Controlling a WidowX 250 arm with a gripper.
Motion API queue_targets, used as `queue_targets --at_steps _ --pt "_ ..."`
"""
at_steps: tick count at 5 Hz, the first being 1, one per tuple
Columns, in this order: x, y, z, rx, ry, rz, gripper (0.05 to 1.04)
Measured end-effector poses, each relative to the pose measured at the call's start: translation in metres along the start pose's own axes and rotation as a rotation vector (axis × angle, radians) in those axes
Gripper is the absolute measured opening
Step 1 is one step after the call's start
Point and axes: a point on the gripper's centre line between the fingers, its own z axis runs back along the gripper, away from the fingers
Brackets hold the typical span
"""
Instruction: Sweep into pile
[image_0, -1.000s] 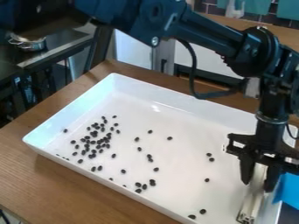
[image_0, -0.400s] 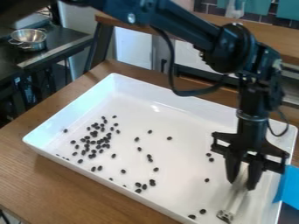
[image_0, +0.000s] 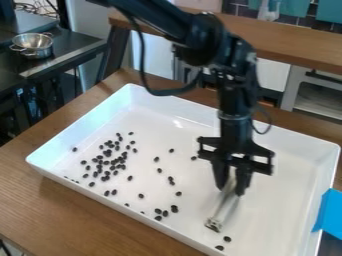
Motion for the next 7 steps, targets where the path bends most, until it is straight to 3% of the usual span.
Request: queue_targets --at_steps 2,4,6,7 --pt "0.001 0.069 0.006 -0.019 -0.015 0.064 0.345" --pt "-0.005 0.144 0.014 -0.038 0.001 0.127 0.345" --pt "-0.019 0.212 0.025 -0.019 0.021 0.143 0.345" --pt "-0.025 0.222 0.026 -0.01 0.017 0.132 0.345"
